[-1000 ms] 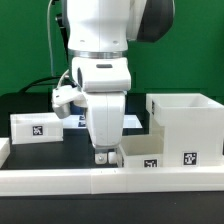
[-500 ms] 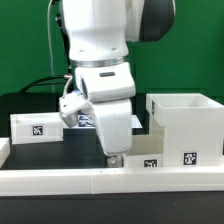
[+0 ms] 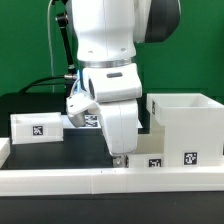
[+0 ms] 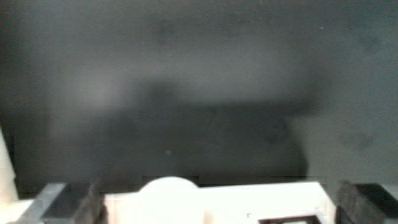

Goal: Assemble drawer

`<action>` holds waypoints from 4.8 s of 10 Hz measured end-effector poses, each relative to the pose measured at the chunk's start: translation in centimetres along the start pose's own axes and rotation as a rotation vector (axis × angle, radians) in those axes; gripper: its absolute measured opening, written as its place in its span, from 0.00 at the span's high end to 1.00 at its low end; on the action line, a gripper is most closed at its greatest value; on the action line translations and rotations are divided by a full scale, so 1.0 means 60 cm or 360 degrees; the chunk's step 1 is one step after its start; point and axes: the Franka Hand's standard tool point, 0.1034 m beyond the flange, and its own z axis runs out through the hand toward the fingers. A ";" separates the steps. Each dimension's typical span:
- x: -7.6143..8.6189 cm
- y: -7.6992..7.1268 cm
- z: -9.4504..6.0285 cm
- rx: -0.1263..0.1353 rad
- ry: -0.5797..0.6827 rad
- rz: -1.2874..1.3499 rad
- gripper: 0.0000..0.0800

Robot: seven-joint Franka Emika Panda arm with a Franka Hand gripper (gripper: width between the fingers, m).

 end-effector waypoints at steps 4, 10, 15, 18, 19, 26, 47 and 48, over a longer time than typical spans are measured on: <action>0.037 0.005 0.009 -0.0069 0.0012 0.0199 0.19; 0.035 0.004 0.010 -0.0072 -0.0023 0.0201 0.19; 0.039 0.005 0.016 -0.0048 -0.0029 0.0094 0.19; 0.055 0.009 0.012 -0.0038 -0.0019 0.0116 0.19; 0.068 0.012 0.010 -0.0043 -0.0011 0.0128 0.19; 0.028 0.007 0.006 -0.0045 -0.0055 0.0082 0.19; -0.115 -0.217 -0.056 -0.0323 -0.0020 0.1376 0.19; -0.130 -0.234 -0.064 -0.0329 -0.0007 0.1526 0.19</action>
Offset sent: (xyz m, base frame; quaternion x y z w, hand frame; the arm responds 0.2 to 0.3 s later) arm -0.0021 0.0444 -0.0011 -0.0569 0.0207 0.1192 0.9910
